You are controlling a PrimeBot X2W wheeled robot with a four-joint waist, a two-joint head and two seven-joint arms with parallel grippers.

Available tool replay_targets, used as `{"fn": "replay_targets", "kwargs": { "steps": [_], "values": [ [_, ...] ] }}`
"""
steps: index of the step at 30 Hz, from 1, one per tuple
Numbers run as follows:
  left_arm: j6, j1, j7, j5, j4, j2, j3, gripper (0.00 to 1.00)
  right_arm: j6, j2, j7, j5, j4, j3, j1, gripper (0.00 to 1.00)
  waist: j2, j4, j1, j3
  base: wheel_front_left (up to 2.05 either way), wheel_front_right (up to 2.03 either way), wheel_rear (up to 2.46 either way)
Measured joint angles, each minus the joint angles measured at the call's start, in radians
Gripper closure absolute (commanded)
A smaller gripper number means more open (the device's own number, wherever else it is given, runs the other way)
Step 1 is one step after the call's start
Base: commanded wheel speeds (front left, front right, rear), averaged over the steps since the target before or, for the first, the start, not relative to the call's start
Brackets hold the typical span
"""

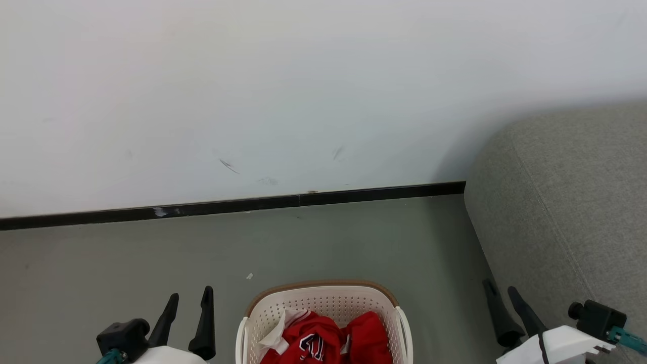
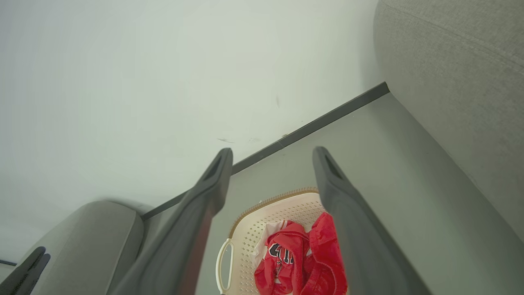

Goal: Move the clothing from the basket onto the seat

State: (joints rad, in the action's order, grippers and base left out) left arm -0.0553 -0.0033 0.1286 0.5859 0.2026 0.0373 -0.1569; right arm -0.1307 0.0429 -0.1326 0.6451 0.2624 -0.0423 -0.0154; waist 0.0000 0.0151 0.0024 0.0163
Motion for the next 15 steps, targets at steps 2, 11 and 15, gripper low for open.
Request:
{"fn": "replay_targets", "kwargs": {
  "steps": [2, 11, 15],
  "values": [
    [-0.012, 0.000, 0.007, -0.032, 0.000, 0.000, -0.007, 0.00, 0.000, 0.000, -0.005, -0.038, 0.000, 0.000, 0.000, 0.00, 0.0000, 0.000, -0.0005, -0.001, 0.00, 0.00, 0.00],
    [-0.044, 0.000, 0.041, -0.160, -0.005, 0.002, -0.042, 0.00, 0.000, -0.002, -0.036, -0.196, -0.005, -0.002, 0.003, 0.00, 0.0000, 0.000, -0.0014, -0.002, 0.00, 0.00, 0.00],
    [-0.059, 0.000, 0.054, -0.216, -0.007, 0.003, -0.056, 0.00, 0.000, -0.002, -0.047, -0.260, -0.010, -0.002, 0.004, 0.00, 0.0000, 0.000, -0.0015, -0.001, 0.00, 0.00, 0.00]
  ]
}}
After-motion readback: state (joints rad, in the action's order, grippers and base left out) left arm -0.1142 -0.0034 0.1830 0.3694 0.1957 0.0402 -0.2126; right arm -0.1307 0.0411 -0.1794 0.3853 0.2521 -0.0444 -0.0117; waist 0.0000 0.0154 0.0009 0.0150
